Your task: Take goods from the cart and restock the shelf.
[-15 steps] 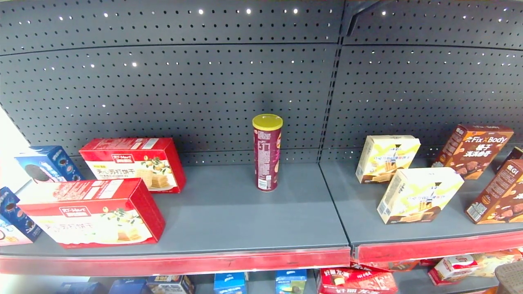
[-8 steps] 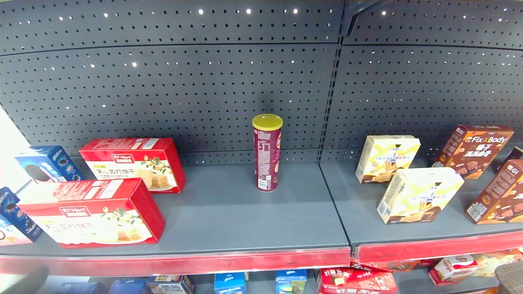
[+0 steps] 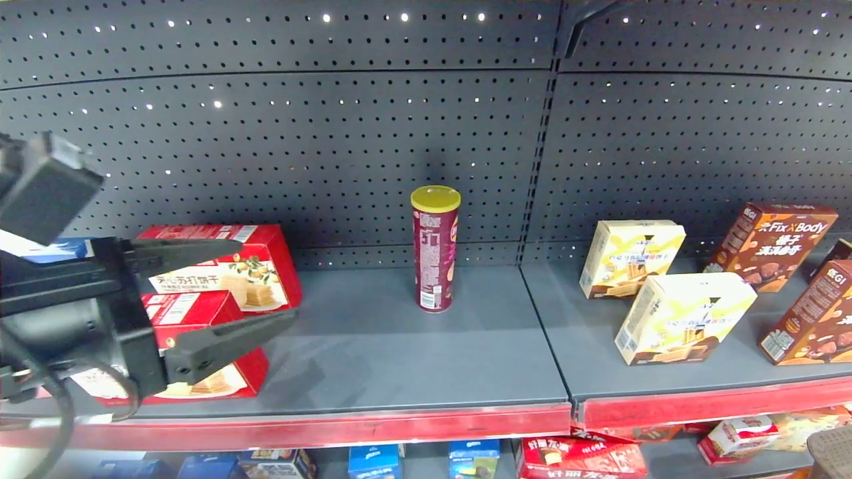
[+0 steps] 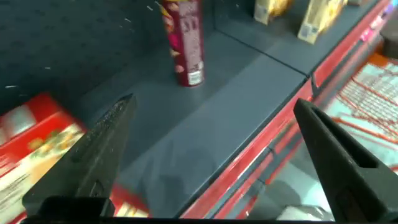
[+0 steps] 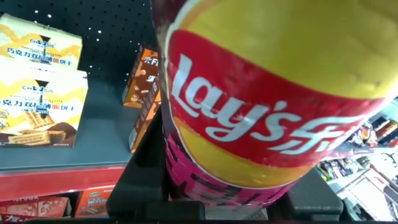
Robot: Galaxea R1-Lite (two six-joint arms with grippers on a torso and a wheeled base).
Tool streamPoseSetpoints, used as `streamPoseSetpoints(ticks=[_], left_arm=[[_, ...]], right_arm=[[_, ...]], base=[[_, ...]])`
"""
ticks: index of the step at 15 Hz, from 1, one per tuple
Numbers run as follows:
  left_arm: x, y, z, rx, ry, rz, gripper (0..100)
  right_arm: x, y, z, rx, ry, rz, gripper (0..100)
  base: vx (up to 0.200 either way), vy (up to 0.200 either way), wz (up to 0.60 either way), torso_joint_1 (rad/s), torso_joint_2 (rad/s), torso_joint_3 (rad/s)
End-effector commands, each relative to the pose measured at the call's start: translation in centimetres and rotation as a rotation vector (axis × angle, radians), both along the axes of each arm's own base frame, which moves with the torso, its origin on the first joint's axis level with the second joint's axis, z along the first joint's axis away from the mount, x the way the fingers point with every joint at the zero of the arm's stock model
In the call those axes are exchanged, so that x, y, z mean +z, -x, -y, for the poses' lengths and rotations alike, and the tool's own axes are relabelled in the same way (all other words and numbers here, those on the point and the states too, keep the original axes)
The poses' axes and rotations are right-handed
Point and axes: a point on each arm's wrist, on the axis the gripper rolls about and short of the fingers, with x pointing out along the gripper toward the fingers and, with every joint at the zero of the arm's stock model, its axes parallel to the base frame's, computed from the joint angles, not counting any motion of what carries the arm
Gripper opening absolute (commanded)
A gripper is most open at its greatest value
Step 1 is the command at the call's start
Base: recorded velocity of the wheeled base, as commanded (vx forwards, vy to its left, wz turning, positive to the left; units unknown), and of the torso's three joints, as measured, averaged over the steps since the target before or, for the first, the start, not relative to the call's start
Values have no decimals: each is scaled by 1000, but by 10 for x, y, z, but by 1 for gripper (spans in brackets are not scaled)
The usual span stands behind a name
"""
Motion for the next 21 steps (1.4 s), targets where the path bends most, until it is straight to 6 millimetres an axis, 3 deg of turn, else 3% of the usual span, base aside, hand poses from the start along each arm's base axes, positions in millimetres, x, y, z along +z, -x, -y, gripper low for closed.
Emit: streamPoseSetpoints(ticks=[1, 8, 13, 17, 21], left_arm=[[-19, -46, 17, -15, -35, -110, 100], [-46, -95, 47, -62, -56, -170, 100], [-51, -121, 75, -50, -17, -212, 100], [-65, -135, 84, 26, 15, -261, 100], [-66, -155, 92, 59, 17, -246, 100]], right_arm=[[0, 0, 0, -2, -1, -3, 0], [1, -5, 1, -1, -3, -24, 0], [4, -7, 2, -1, -4, -27, 0], [5, -7, 2, -1, -3, -22, 0], [7, -9, 2, -3, -5, -29, 0]], base=[[0, 0, 0, 0, 0, 0], [0, 0, 0, 0, 0, 0], [0, 0, 0, 0, 0, 0], [0, 0, 0, 0, 0, 0], [0, 0, 0, 0, 0, 0]])
